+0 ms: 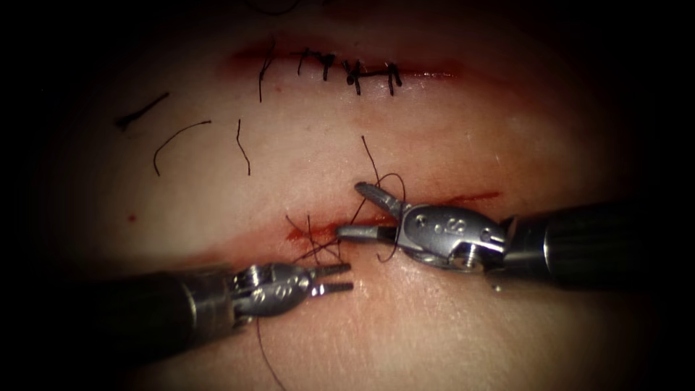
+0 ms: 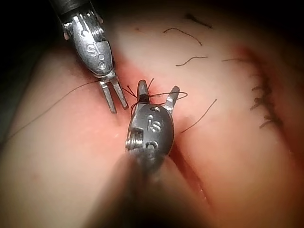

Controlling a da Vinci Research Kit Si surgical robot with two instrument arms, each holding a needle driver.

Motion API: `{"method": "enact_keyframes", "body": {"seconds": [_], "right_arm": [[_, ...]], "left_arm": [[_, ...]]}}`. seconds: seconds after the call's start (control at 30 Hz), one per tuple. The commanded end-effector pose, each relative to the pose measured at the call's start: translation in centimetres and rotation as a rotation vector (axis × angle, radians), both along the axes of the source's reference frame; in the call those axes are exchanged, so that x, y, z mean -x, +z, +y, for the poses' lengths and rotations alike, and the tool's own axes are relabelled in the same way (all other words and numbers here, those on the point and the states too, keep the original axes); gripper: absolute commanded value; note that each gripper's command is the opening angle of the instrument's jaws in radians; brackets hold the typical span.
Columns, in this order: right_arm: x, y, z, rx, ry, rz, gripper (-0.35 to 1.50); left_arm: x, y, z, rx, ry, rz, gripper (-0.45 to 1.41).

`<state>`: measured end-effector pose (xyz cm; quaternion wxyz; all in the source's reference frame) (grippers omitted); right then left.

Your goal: Wound Closure

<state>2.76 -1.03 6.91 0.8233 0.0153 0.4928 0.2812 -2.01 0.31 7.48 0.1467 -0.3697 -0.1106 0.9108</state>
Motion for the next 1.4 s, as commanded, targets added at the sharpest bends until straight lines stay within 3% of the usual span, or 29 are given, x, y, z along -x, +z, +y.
{"method": "enact_keyframes", "body": {"seconds": [0.03, 0.37, 0.53, 0.83, 1.4], "right_arm": [[-0.05, 0.05, -0.06, -0.003, -0.003, 0.001, 1.1], [-0.06, 0.06, -0.07, -0.003, -0.005, -0.001, 1.1], [-0.03, 0.02, -0.12, -0.002, -0.008, 0.0, 1.1], [0.07, -0.17, -0.28, -0.008, -0.013, 0.006, 1.1], [0.01, -0.16, -0.25, -0.01, -0.012, 0.008, 1.1]], "left_arm": [[0.01, 0.05, -0.06, -0.004, 0.007, -0.001, 0.17], [-0.33, -0.1, -0.11, -0.017, -0.008, 0.037, 0.24], [-0.35, -0.24, 0.05, 0.014, -0.084, 0.007, 0.26], [-0.18, -0.27, 0.36, 0.028, -0.167, -0.046, 0.29], [0.13, 0.12, 0.53, 0.031, -0.176, -0.066, 0.29]]}}
